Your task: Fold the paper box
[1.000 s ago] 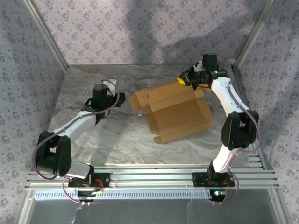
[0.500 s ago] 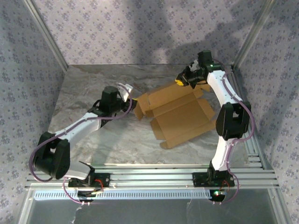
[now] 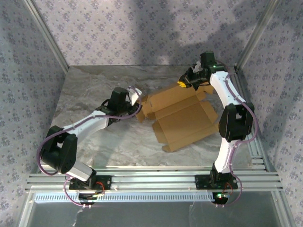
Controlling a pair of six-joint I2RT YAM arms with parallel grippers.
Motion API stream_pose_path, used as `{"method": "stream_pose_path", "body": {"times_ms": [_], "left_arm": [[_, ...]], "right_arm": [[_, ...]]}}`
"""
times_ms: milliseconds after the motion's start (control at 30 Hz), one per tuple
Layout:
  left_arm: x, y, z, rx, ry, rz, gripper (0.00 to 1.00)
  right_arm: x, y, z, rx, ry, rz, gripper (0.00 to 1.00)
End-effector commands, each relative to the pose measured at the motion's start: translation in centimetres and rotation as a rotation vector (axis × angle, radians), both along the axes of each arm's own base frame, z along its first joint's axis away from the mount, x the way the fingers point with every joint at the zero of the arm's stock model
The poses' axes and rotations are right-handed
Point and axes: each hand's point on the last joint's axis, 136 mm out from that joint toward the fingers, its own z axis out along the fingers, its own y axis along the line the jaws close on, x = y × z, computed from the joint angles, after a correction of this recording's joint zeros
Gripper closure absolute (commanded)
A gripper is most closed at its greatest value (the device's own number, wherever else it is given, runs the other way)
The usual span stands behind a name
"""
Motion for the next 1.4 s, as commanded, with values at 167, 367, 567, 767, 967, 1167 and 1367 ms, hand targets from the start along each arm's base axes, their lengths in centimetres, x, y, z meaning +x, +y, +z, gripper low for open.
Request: {"method": "stream_pose_path", "body": {"times_ms": [167,367,567,767,967,1167,1367], "left_arm": [[0.8,-0.8,0.4,-0.141,0.093,0.113,0.9],[1.6,-2.7,1.7,-0.263,0.123,0.229,1.0],[0.8,-3.3,3.5,-0.331,0.129,0.391,1.0],[0.9,-3.3,2.7,-0.444,0.24,0.536,1.0],[1.3,-4.1,2.5,-0.497,0.338,0.609,1.0],[-0.1,-1.7,1.6,-0.325,0.343,0.654,0.65],[-0.8,-3.1,2.7,-0.411,0.309,0.519,0.62]], "right_arm": [[-0.3,0.6,0.1,0.019,-0.008,0.018,1.0],[-1.2,0.7,-0.2,0.037,-0.021,0.001,1.0],[-1.5,0.4,-0.8,0.047,-0.038,-0.025,1.0],[-1.5,0.4,-0.6,0.069,-0.045,-0.04,1.0],[-1.7,0.3,-0.6,0.075,-0.042,-0.049,1.0],[-1.9,0.2,-0.8,0.072,-0.034,-0.045,1.0],[-1.9,0.3,-1.2,0.069,-0.026,-0.045,1.0]]}}
